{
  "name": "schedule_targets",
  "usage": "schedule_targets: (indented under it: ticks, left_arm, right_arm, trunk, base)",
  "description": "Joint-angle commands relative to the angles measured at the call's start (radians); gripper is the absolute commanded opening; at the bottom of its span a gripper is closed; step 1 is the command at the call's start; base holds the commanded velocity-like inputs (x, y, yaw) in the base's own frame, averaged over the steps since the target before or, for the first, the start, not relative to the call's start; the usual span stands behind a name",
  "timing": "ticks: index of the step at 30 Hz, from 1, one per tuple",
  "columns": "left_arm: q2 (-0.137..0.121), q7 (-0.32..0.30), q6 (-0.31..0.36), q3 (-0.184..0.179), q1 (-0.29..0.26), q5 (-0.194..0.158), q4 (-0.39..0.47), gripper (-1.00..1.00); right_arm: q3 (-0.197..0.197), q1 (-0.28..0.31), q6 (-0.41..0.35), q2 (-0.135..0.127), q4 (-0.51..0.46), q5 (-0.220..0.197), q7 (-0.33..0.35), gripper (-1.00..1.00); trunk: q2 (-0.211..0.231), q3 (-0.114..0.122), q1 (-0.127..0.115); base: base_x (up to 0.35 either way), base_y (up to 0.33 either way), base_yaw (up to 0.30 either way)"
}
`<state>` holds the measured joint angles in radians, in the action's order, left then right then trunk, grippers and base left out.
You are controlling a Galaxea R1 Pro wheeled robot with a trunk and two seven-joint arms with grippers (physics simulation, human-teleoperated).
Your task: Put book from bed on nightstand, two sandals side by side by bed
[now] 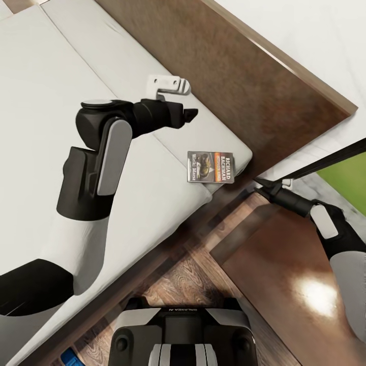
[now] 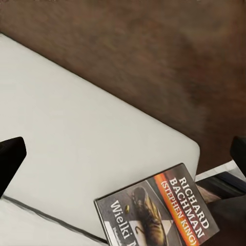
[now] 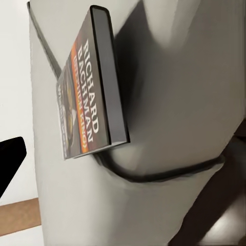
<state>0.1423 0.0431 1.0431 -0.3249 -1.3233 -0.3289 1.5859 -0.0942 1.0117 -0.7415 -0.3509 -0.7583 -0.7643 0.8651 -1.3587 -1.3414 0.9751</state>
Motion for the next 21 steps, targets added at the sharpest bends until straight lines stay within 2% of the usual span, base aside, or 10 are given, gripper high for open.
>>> schedule_targets:
  ticks: [1, 7, 11, 14, 21]
  left_arm:
    - [0.0, 0.005, 0.004, 0.0, -0.001, -0.005, 0.0, 1.0]
    - [0.0, 0.006, 0.004, 0.001, -0.002, -0.004, 0.001, 1.0]
    - [0.0, 0.006, 0.004, 0.001, -0.002, -0.006, 0.002, 1.0]
    - [0.0, 0.007, 0.004, -0.002, -0.001, -0.035, 0.002, 1.0]
    - [-0.001, 0.007, 0.004, -0.003, 0.0, -0.046, 0.002, 1.0]
  right_arm:
    - [0.003, 0.002, -0.001, 0.001, 0.005, -0.003, 0.001, 1.0]
    - [0.034, 0.006, 0.025, 0.017, 0.021, -0.007, 0.003, 1.0]
    - [0.04, 0.007, 0.029, 0.033, 0.023, -0.007, 0.004, 1.0]
    - [0.043, 0.007, 0.031, 0.04, 0.022, -0.003, 0.005, 1.0]
    - [0.045, 0.007, 0.031, 0.044, 0.012, -0.006, 0.006, 1.0]
  trunk:
    - [0.0, 0.0, 0.0]
    - [0.0, 0.0, 0.0]
    - [0.0, 0.0, 0.0]
    - [0.0, 0.0, 0.0]
    - [0.0, 0.0, 0.0]
  base:
    - [0.0, 0.0, 0.0]
    - [0.0, 0.0, 0.0]
    - [0.0, 0.0, 0.0]
    - [0.0, 0.0, 0.0]
    - [0.0, 0.0, 0.0]
